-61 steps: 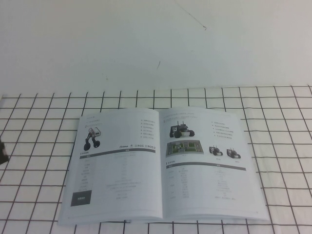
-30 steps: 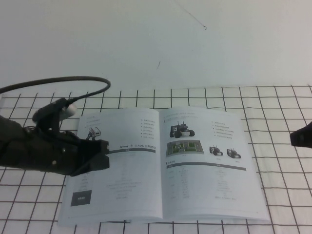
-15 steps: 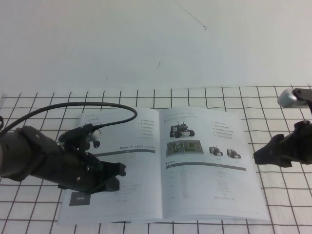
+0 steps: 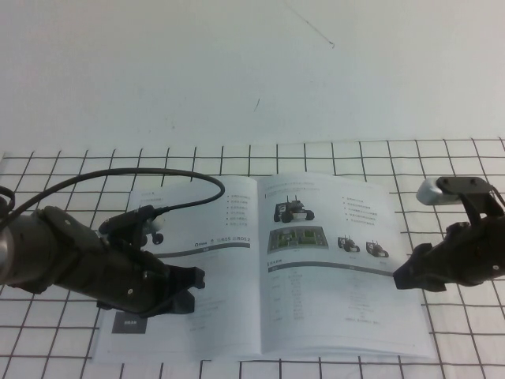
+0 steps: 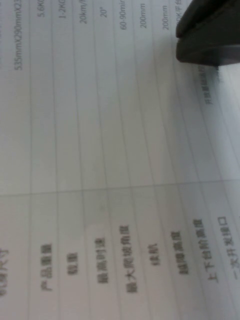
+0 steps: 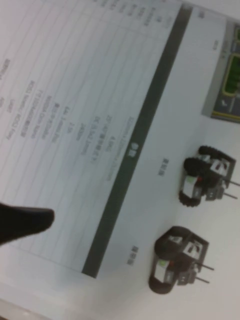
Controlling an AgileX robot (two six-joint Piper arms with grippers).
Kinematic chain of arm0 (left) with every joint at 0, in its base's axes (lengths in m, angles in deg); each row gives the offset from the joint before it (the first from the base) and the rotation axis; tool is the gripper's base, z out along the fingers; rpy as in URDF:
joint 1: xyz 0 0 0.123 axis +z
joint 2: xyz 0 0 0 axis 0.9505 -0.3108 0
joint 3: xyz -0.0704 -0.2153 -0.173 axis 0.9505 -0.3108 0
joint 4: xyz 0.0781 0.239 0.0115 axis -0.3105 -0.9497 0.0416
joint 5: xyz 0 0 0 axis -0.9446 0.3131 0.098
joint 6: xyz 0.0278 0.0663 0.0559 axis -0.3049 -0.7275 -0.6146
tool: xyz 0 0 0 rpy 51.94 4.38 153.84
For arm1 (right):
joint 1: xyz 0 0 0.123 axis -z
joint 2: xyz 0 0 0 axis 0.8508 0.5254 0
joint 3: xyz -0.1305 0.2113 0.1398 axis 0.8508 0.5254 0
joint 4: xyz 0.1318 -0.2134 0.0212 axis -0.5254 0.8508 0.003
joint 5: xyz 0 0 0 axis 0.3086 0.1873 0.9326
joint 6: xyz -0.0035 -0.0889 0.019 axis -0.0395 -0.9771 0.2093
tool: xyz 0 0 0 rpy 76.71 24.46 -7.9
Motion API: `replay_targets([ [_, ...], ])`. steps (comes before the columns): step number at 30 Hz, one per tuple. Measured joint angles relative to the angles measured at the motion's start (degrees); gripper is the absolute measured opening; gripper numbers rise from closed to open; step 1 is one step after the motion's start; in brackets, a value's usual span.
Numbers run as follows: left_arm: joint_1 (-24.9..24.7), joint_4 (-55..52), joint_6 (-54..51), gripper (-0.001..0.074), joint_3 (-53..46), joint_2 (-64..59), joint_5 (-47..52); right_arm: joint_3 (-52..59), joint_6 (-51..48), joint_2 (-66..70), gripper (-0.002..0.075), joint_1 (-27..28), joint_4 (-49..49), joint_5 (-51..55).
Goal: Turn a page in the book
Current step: Open the closed book
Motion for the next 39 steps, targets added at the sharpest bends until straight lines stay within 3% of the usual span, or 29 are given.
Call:
replay_targets([
  [18,0.0,-0.14,0.0,-0.0003,0.0,0.0,0.0,-0.11,-6.33,4.93,0.0412,0.0,-9.21,0.2],
  [26,0.0,-0.19,0.21,-0.0003,0.0,-0.09,0.0,-0.11,-17.34,5.62,0.0412,0.0,-21.19,5.09],
  [39,0.0,-0.19,0.34,-0.0003,0.0,-0.09,-0.09,-0.11,-35.03,5.62,0.0412,0.0,-39.53,21.63],
])
